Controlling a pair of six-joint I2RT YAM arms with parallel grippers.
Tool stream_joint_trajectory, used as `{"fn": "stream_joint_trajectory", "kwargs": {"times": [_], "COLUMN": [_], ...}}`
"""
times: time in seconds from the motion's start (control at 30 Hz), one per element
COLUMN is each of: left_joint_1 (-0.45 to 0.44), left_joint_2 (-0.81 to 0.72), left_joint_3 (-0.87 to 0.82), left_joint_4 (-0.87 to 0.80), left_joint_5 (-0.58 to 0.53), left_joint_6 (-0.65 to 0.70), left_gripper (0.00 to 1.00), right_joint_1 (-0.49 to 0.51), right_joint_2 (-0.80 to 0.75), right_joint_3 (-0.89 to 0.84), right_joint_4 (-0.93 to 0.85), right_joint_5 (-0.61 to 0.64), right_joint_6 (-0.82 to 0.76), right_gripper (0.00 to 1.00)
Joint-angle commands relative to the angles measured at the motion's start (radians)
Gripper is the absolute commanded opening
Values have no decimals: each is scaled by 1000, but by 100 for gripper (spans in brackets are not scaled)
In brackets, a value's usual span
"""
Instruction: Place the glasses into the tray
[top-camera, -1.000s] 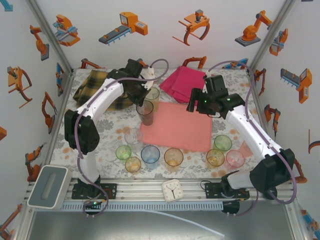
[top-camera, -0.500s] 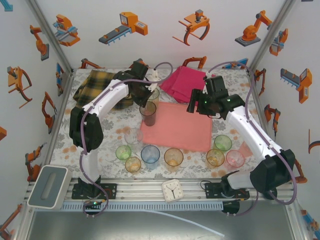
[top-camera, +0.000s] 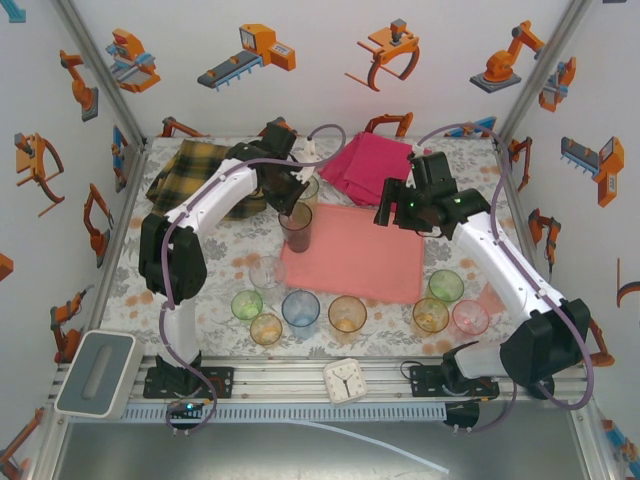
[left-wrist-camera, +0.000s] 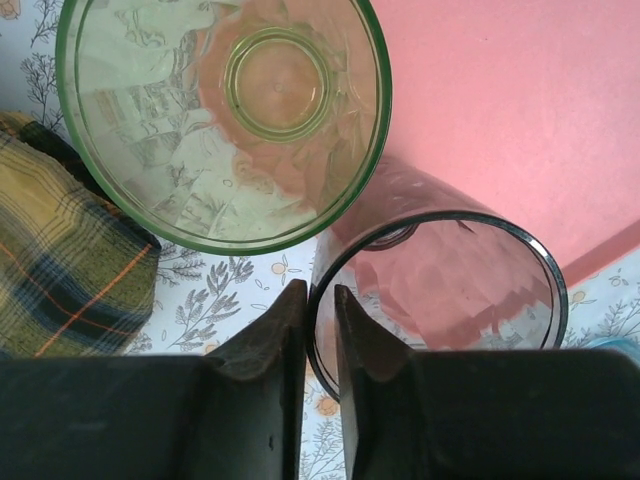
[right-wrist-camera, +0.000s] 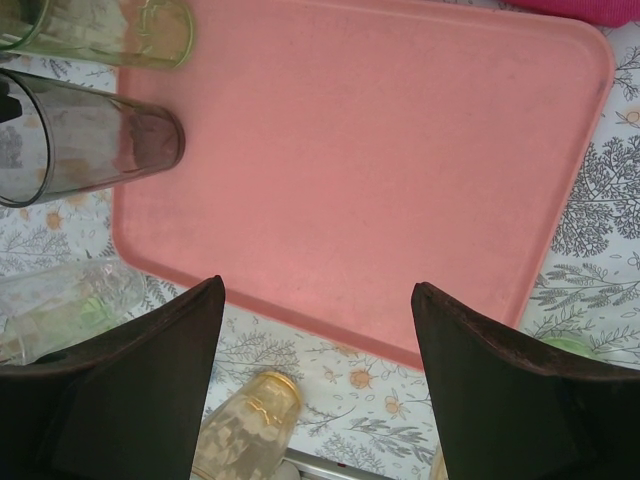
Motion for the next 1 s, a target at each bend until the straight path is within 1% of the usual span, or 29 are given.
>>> {"fn": "stream_joint_trajectory", "kwargs": {"times": [0.0, 0.03, 0.07, 0.17, 0.2, 0.27, 0.37, 0.43, 0.6, 0.77, 0.83, 0.97], "left_joint_1": [-6, -7, -7, -6, -7, -7, -6, -5, -4, -1, 10, 47], "left_joint_2": [-8, -5, 0, -7, -10, -20, -36, -49, -115, -189, -226, -308], "left_joint_3": [41, 55, 71, 96, 99, 110, 130, 143, 148, 144, 129, 55], "left_joint_4": [-26, -40, -56, -83, -92, -113, -152, -173, -200, -238, -258, -308], "left_joint_5": [14, 20, 24, 21, 20, 22, 14, 5, -25, -54, -33, 59], "left_joint_6": [-14, -17, -19, -22, -23, -22, -16, -14, -14, 0, 11, 48], "left_gripper": [28, 29, 32, 33, 36, 37, 42, 42, 45, 54, 60, 60], "right_joint_1": [-5, -5, -5, -4, -5, -5, -6, -9, -18, -33, -32, -32], "right_joint_2": [-16, -15, -13, -15, -14, -18, -13, -3, 11, 40, 59, 59], "right_joint_3": [-13, -14, -17, -23, -25, -26, -29, -22, -7, 27, 50, 76], "right_joint_4": [12, 15, 18, 25, 25, 26, 31, 29, 28, 16, 5, -12], "right_joint_5": [-9, -10, -12, -12, -13, -10, -13, -22, -42, -61, -64, -63], "right_joint_6": [-2, -1, 1, 1, 2, 0, -7, -15, -19, -37, -43, -44], "right_gripper": [69, 69, 69, 69, 69, 69, 70, 70, 70, 70, 70, 69]}}
